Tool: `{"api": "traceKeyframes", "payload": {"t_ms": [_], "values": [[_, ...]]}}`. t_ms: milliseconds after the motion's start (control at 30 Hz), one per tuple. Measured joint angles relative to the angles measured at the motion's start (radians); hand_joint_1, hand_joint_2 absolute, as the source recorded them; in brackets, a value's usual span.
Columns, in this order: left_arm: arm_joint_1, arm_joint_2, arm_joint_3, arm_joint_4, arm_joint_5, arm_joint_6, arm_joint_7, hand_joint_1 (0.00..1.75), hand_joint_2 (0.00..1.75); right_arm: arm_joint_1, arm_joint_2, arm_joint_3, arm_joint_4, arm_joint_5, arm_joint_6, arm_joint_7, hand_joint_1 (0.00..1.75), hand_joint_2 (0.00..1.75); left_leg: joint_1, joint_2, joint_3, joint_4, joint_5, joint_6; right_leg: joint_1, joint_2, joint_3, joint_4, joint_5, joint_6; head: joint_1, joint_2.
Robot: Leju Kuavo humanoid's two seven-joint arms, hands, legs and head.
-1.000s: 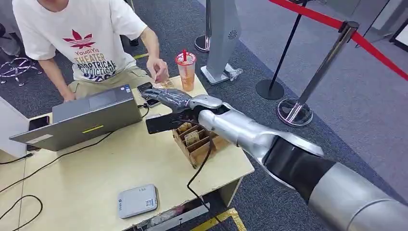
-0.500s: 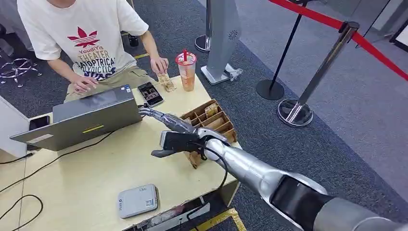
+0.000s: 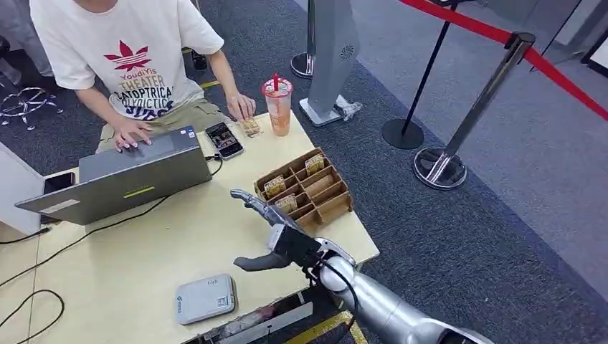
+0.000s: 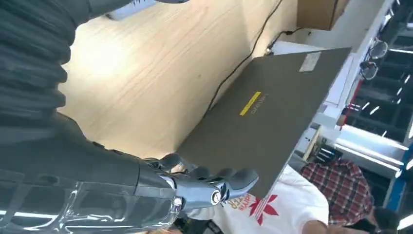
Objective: Pass the card to the sensor for recognition and then transmit it.
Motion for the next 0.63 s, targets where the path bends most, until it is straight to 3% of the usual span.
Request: {"api": "traceKeyframes", "payload": {"t_ms": [167,200,633], "values": [[0.0,-0.011,0.0,0.0,-0.016,-0.006,0.011,0.0,0.0,0.09,0.032,-0.025,-0.047,0.003,-0.021,0.014,0.0,1.75,0.0,0.0,0.0,0.0,0.0,0.0,0.0,0.0,0.0,0.0,0.0,0.0,0.0,0.0],[0.0,-0.013,-0.001,0.0,-0.022,-0.006,0.011,0.0,0.0,0.105,0.038,-0.03,-0.053,0.003,-0.024,0.016,0.0,0.0,0.0,0.0,0.0,0.0,0.0,0.0,0.0,0.0,0.0,0.0,0.0,0.0,0.0,0.0],[-0.003,-0.023,-0.007,0.0,-0.044,-0.007,0.021,0.0,0.0,0.168,0.082,-0.072,-0.098,0.014,-0.027,0.026,0.0,0.0,0.0,0.0,0.0,0.0,0.0,0.0,0.0,0.0,0.0,0.0,0.0,0.0,0.0,0.0]]}}
